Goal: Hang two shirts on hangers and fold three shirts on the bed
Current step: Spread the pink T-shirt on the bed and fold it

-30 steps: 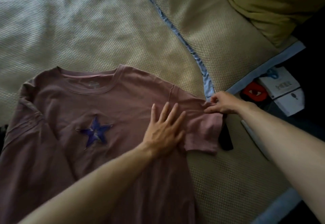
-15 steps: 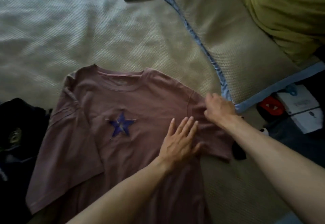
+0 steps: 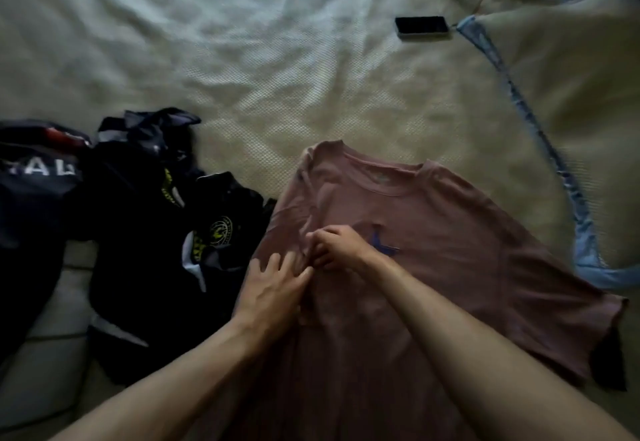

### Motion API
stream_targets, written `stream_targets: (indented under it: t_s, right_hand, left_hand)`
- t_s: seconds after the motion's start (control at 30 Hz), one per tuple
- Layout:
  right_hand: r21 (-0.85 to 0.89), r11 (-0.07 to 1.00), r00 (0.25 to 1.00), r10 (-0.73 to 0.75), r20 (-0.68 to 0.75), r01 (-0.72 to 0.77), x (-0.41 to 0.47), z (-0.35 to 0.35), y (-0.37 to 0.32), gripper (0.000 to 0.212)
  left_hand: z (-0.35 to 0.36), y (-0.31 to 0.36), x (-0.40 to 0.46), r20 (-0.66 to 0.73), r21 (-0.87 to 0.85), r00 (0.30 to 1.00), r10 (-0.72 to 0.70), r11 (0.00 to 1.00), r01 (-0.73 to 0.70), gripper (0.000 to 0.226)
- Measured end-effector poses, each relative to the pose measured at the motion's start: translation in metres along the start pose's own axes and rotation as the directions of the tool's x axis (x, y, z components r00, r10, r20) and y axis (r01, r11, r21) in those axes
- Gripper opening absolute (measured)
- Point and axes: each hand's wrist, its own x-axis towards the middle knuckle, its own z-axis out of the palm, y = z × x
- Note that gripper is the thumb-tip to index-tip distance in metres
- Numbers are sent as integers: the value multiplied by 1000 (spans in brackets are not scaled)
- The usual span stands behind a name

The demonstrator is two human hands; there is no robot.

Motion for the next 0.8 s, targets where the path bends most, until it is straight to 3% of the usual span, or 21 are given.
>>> stream_targets:
  t_s: [0.1,0.17,0.23,0.37,0.43,0.53,0.6,0.67,0.8]
  right_hand:
    - [-41,999,999,-36,10,36,7,27,-22,14]
    - [49,996,997,-74,13,74,13,42,-42,18]
    - [219,973,994,-86,62,71,20,57,-67,17]
    - [386,922,966,-121,230,24,29,83,-105,28]
    - [372,928,982,-93,165,25,28,88,-106,25]
    - [144,989,999,-26,35,20,18,86,-86,18]
    - [-36,998,993,48,106,-45,8,84,-63,15]
    - [-156,984,971,117,208,-85,-3,83,-43,14]
    - [-166,984,946,109,307,-60,-17,91,-20,16]
  left_hand:
    - [-15,-18,-4,-124,-241,973,-195,957,161,49]
    - [-30,-40,-9,-178,-556,916,-359,805,208,43]
    - [-43,-70,-16,-163,-750,840,-518,618,235,40]
    - [-41,-141,-26,-138,-831,713,-688,472,295,10]
    - [-25,-170,-27,-56,-848,667,-743,388,361,17]
    - [4,-196,-32,134,-870,666,-734,234,434,40]
    - [19,-200,-36,218,-858,722,-656,225,463,56]
    - [30,-197,-40,179,-865,746,-641,259,430,48]
    - [26,-199,-39,-78,-886,618,-783,338,317,21]
